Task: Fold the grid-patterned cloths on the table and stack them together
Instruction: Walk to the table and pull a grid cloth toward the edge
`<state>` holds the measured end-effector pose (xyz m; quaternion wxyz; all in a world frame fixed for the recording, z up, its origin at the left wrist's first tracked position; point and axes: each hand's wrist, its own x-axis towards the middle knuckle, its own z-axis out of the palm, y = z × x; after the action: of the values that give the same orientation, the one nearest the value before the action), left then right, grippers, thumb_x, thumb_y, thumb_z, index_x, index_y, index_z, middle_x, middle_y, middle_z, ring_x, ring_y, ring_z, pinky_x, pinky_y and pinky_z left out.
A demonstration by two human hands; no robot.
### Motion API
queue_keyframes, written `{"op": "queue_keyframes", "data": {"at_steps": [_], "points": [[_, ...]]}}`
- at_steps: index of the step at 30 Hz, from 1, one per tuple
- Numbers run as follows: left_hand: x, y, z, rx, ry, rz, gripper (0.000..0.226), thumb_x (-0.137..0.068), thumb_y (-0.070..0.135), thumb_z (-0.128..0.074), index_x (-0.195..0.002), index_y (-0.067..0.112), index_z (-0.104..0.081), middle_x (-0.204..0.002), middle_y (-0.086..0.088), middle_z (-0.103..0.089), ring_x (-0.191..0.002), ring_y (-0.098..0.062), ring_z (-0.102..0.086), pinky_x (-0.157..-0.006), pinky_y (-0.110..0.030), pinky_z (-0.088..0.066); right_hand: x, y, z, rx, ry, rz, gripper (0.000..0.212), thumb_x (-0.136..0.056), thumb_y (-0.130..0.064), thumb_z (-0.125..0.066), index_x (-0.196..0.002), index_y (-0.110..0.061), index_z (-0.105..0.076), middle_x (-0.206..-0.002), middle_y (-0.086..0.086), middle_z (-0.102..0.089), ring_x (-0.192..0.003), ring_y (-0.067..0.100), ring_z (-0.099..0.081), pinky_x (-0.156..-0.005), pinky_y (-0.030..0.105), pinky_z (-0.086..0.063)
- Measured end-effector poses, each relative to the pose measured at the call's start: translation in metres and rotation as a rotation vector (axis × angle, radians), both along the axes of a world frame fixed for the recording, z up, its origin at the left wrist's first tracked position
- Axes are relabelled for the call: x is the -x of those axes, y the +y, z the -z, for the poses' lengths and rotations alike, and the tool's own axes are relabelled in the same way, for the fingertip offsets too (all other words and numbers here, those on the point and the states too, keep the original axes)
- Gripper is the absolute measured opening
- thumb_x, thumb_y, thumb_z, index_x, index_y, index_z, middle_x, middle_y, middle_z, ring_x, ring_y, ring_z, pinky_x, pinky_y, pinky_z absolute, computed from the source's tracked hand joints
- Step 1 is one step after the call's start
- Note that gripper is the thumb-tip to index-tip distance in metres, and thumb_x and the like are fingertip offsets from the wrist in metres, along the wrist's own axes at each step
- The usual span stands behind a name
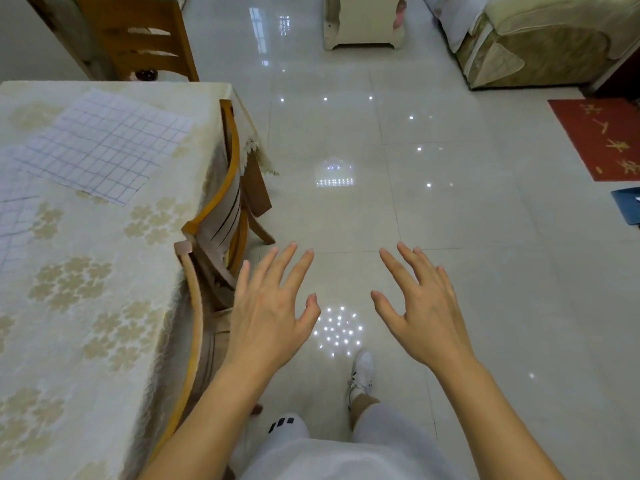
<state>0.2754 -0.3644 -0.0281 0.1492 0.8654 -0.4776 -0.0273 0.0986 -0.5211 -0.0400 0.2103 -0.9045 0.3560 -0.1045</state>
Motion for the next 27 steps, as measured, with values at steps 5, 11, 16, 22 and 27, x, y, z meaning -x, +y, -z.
{"op": "queue_keyframes", "data": {"at_steps": [5,11,16,22,27], "points": [[-0.012,-0.078,-0.014,0.013,-0.022,-0.029,0.060,-0.091,0.042,-0.045,-0.149,0.026,-0.041,-0.156,-0.001,-0.039,-0.146,-0.023,-0.032,-0.117,-0.057,-0.025,-0.013,-0.083,-0.011,0.015,-0.006,-0.030,0.065,-0.092,-0.059,-0.035,-0.153,-0.035,-0.033,-0.161,-0.003,-0.030,-0.151,0.020,-0.020,-0.122,0.047,-0.015],[-0.024,-0.142,-0.018,-0.007,-0.052,-0.071,0.061,-0.090,0.044,-0.042,-0.149,0.026,-0.042,-0.155,-0.001,-0.041,-0.145,-0.024,-0.034,-0.116,-0.057,-0.028,-0.029,-0.152,-0.014,0.016,-0.036,-0.057,0.064,-0.092,-0.057,-0.037,-0.151,-0.032,-0.038,-0.159,-0.001,-0.033,-0.150,0.022,-0.024,-0.122,0.050,-0.019],[-0.037,-0.172,-0.016,-0.015,-0.047,-0.105,0.061,-0.090,0.044,-0.043,-0.148,0.026,-0.043,-0.155,0.000,-0.041,-0.145,-0.023,-0.034,-0.117,-0.056,-0.028,-0.051,-0.183,-0.009,-0.010,-0.041,-0.093,0.063,-0.092,-0.057,-0.037,-0.151,-0.033,-0.037,-0.160,-0.002,-0.032,-0.150,0.021,-0.023,-0.122,0.047,-0.017],[-0.071,-0.204,-0.007,-0.039,-0.030,-0.138,0.061,-0.090,0.044,-0.042,-0.148,0.025,-0.042,-0.155,-0.001,-0.042,-0.145,-0.024,-0.034,-0.117,-0.056,-0.028,-0.087,-0.225,0.002,-0.022,-0.002,-0.129,0.064,-0.092,-0.057,-0.036,-0.151,-0.033,-0.037,-0.159,-0.001,-0.033,-0.149,0.022,-0.025,-0.122,0.048,-0.016],[-0.115,-0.237,0.000,-0.020,-0.013,-0.150,0.060,-0.090,0.043,-0.043,-0.148,0.025,-0.043,-0.155,-0.001,-0.042,-0.145,-0.023,-0.034,-0.118,-0.054,-0.027,-0.134,-0.260,0.002,-0.002,0.010,-0.144,0.063,-0.092,-0.056,-0.037,-0.151,-0.031,-0.039,-0.159,0.000,-0.034,-0.148,0.023,-0.027,-0.121,0.048,-0.018]]}}
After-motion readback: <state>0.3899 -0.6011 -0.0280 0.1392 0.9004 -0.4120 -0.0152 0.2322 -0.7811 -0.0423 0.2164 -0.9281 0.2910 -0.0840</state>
